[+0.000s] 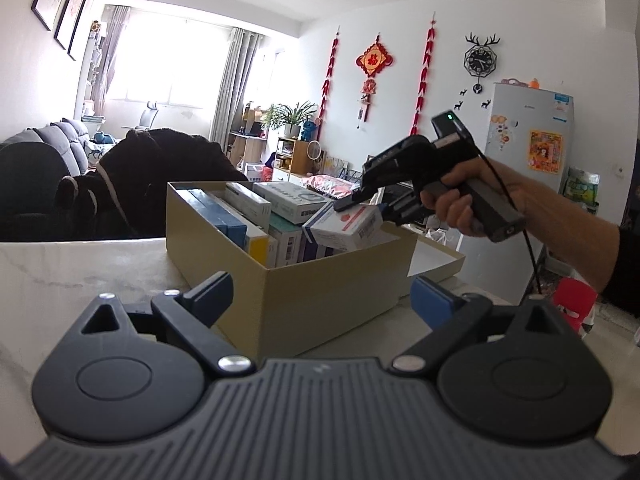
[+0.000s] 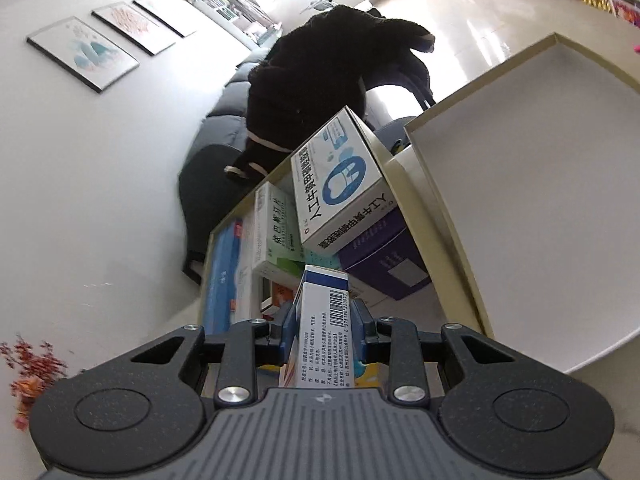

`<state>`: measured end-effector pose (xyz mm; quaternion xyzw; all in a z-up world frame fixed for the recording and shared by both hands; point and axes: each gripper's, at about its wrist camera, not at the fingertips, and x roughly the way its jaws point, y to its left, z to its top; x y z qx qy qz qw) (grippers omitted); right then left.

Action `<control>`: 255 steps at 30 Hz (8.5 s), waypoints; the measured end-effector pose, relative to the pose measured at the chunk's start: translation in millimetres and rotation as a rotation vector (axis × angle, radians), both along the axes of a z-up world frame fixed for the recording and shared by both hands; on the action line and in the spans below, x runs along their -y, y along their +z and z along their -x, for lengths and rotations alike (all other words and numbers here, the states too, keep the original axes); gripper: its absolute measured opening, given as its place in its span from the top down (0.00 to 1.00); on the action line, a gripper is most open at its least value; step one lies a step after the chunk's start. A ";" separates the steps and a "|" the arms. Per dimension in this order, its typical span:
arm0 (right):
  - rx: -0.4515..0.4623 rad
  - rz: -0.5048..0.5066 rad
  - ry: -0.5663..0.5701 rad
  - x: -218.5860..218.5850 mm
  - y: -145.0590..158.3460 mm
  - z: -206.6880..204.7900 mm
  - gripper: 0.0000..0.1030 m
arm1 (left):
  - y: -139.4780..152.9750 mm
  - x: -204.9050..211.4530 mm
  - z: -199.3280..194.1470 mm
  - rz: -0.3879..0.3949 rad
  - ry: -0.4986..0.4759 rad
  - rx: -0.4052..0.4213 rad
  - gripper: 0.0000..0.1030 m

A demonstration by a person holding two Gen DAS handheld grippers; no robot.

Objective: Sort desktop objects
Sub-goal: 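Lower the white strawberry box into the tan box with the right gripper and open it, then withdraw the right gripper from the tan box while the left gripper moves to another strawberry box, then grasp the blue-striped strawberry box with the left gripper while the right gripper grasps a white EDDING box, then carry the white EDDING box over the tan box with the right gripper, then lower the EDDING box into the tan box and open the right gripper, then withdraw the right gripper and move it to the empty tan lid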

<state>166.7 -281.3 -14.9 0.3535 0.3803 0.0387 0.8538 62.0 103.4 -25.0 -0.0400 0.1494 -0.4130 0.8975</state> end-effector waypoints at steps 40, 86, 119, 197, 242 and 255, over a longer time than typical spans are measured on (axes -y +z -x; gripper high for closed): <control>-0.179 0.736 0.158 -94.3 -21.6 -36.5 0.69 | -6.4 -6.6 -2.7 0.028 0.012 -0.015 0.06; 0.156 0.458 0.259 -107.0 -19.4 146.2 0.14 | -75.5 42.7 38.6 -0.348 -0.065 -0.140 0.11; -0.044 -0.328 0.624 -122.3 -59.5 126.1 0.24 | -27.1 27.0 53.1 -0.119 -0.132 0.043 0.17; -0.229 0.981 0.289 -118.2 -41.7 -49.4 0.39 | -27.9 -14.0 20.3 -0.035 0.081 -0.073 0.00; -0.099 0.901 0.303 -115.4 -5.9 -27.8 0.41 | -15.8 -1.5 12.5 -0.083 0.148 -0.070 0.00; -0.009 0.909 0.197 -100.1 31.6 33.5 0.20 | 13.4 6.6 20.8 -0.120 0.254 -0.057 0.00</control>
